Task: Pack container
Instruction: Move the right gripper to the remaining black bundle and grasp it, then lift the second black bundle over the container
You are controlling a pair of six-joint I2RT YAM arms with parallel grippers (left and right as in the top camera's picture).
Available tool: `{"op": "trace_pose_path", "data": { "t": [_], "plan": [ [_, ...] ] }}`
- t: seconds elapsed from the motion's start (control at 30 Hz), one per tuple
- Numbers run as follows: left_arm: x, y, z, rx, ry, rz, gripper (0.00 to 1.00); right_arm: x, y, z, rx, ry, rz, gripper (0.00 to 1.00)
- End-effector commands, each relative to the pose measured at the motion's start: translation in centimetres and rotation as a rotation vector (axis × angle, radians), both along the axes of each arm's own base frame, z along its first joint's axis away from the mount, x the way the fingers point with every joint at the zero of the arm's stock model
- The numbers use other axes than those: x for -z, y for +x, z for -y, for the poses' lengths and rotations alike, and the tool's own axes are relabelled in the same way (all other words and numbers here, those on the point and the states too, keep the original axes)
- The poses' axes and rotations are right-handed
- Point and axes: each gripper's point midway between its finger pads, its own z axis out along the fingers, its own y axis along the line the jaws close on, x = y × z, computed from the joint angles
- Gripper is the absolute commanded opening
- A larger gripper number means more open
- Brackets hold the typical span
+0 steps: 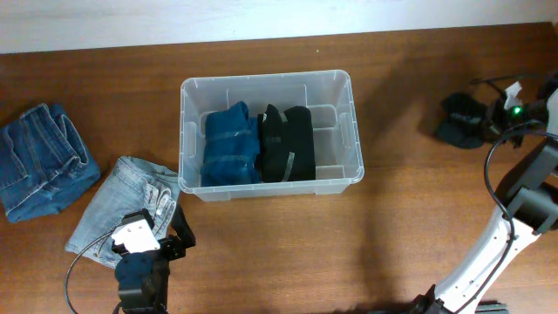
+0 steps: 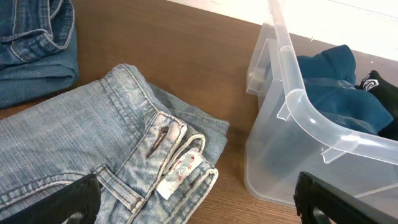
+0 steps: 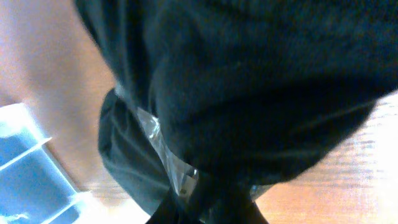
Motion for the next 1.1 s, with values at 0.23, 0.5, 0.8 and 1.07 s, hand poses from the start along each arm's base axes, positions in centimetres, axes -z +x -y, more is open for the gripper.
{"op": "trace_pose_path", "data": {
  "t": [0.23,0.5,0.8,1.07],
  "plan": [
    [0.4,-0.1,0.1,0.006,-0.006,-0.003,0.99,-20.9,-0.5,-8.9,-0.187,-0.063,0.434,0.09],
    [0.4,-0.1,0.1,0.006,-0.006,-0.003,0.99,-26.2,-2.2,-21.6,-0.499,-0.104,0.560,0.09],
    [0.4,-0.1,0.1,0.006,-0.006,-0.003,0.99,-21.3,-2.2,-31.3,-0.679,-0.190,0.397,0.09],
    [0.4,-0.1,0.1,0.006,-0.006,-0.003,1.00,-16.8,-0.5,-33.5,-0.555,-0.354,0.273,0.09]
  ]
}}
